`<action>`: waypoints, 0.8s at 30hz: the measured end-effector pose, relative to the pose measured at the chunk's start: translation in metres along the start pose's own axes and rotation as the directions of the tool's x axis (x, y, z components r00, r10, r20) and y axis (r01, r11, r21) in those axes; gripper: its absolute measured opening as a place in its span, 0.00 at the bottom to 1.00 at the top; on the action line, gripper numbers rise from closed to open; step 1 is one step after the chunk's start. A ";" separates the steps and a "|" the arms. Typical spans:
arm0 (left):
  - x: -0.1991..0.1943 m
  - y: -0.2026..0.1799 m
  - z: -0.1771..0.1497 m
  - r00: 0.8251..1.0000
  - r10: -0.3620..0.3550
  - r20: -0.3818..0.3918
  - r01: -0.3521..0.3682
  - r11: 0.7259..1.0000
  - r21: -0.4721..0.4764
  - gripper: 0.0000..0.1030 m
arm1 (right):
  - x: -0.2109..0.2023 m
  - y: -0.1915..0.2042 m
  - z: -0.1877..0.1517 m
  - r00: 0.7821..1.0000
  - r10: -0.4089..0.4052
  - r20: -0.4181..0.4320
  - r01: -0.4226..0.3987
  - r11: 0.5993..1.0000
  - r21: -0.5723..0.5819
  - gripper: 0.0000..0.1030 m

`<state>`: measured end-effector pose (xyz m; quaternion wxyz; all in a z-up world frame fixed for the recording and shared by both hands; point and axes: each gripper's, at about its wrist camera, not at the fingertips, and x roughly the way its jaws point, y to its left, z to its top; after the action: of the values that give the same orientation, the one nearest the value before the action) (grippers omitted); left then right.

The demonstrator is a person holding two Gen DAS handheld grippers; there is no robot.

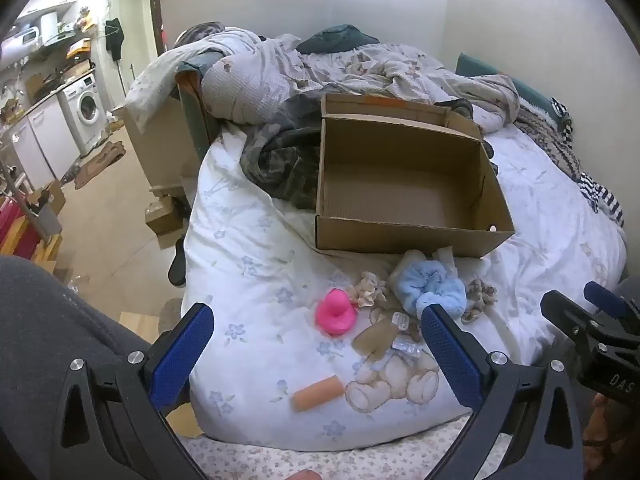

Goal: Organize soft objects

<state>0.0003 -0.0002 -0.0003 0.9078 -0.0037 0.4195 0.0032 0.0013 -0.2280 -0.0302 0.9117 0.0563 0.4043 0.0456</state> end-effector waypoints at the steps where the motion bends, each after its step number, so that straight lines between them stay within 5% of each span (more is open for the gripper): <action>1: 0.000 0.000 0.000 1.000 -0.004 0.002 0.004 1.000 -0.003 1.00 | 0.000 0.000 0.000 1.000 0.001 -0.003 -0.001 1.000 0.000 1.00; 24: 0.001 -0.004 0.001 1.000 -0.005 -0.002 0.005 1.000 -0.002 1.00 | 0.003 -0.001 -0.001 1.000 0.005 -0.017 -0.005 1.000 0.014 1.00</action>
<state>0.0013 -0.0040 -0.0006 0.9074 -0.0055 0.4203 0.0012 0.0028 -0.2289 -0.0333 0.9078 0.0634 0.4121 0.0456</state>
